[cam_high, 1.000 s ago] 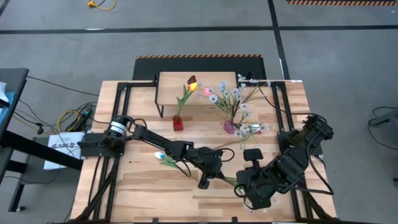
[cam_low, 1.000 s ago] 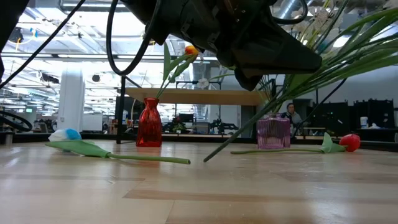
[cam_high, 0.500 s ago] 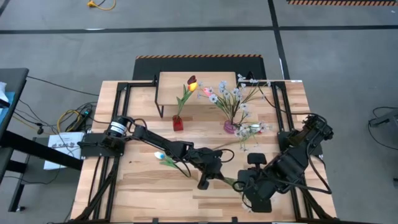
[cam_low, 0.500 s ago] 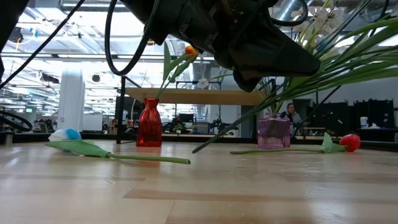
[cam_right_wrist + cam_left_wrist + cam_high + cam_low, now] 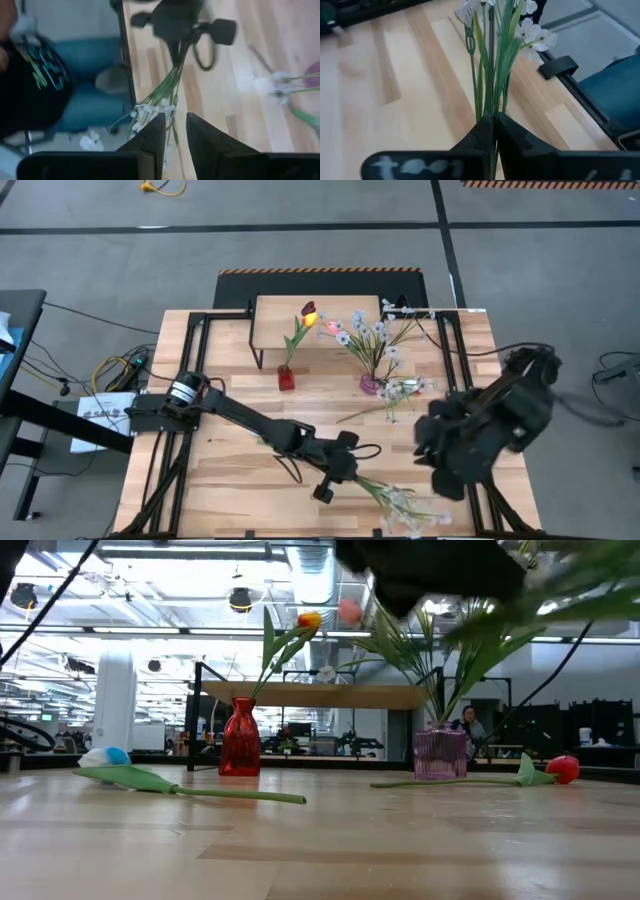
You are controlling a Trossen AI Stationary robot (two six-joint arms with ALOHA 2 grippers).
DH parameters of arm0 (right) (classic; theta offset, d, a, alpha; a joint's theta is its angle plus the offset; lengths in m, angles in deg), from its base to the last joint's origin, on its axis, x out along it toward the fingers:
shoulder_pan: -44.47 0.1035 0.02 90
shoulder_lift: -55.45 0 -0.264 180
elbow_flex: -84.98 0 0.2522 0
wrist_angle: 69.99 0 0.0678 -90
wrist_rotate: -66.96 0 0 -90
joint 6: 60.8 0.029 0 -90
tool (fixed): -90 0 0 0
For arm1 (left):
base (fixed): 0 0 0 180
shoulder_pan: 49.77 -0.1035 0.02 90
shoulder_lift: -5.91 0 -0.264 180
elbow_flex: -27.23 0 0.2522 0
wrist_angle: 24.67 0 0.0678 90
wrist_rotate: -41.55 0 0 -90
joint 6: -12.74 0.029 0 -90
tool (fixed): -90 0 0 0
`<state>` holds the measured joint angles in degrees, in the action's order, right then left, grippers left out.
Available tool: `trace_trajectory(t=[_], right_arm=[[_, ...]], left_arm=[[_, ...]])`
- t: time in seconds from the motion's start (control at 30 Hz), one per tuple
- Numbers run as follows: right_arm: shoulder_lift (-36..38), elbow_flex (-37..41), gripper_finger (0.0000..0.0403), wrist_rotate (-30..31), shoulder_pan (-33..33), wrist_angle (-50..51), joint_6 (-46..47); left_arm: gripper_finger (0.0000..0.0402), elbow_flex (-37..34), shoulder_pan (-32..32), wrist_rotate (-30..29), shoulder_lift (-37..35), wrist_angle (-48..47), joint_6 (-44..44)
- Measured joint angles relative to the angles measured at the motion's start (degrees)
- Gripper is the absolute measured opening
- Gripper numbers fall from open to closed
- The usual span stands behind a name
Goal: Pick and place flowers into a vace then onto a shelf
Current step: Put the white flowers into the red vase
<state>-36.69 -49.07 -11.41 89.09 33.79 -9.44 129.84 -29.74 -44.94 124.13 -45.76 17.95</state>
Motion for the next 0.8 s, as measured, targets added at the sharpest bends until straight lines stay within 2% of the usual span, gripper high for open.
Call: trace_trajectory(t=[0.2, 0.37, 0.5, 0.67, 0.8], right_arm=[[5.23, 0.0, 0.0059, 5.21, 1.84, -0.02, 3.74], [8.16, 0.0, 0.0058, 10.0, 2.23, 0.0, 3.76], [9.08, 0.0, 0.0058, 11.2, 2.23, 0.0, 3.75], [8.89, 0.0, 0.0058, 11.22, 2.14, 0.0, 1.76], [8.44, 0.01, 0.0058, 11.2, 2.14, -0.02, -0.5]], left_arm=[[0.0, 0.92, 1.41, -6.53, -8.38, -5.67, -0.04], [0.0, 0.93, 3.8, -14.01, -19.26, -8.33, -0.2], [0.0, 0.95, 6.9, -22.05, -28.09, -7.67, 1.53], [0.0, -0.93, 12.02, -35.61, -36.3, 3.75, 11.25], [0.0, -9.07, 14.24, -45.93, -41.9, 24.43, 24.57]])
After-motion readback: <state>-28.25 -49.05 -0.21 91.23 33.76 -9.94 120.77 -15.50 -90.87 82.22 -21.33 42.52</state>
